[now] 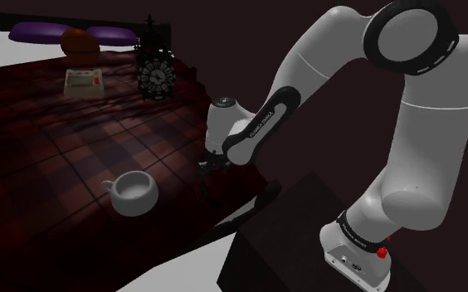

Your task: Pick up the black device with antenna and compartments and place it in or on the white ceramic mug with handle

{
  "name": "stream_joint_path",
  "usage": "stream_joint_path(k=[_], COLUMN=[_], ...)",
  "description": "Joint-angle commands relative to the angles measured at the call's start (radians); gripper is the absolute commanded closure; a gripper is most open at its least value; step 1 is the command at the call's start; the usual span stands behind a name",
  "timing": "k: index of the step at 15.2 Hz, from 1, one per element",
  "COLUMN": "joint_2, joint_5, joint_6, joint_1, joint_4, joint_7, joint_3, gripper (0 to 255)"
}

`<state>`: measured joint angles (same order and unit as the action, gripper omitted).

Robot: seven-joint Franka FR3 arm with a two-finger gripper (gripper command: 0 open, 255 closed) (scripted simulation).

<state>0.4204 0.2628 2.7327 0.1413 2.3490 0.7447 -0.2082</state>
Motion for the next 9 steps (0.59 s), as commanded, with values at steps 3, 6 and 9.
stream_joint_path(k=[3,6,9], joint_2=[0.157,0.22,0.262], joint_5=[0.028,0.037,0.047], joint_6=[0.043,0.067,0.093], joint_1=[0.059,0.079,0.092], joint_4=[-0.114,-0.154,-0.171], joint_7=[0.056,0.07,0.078], joint_3=[0.029,0.045,0.06], gripper=[0,0,0])
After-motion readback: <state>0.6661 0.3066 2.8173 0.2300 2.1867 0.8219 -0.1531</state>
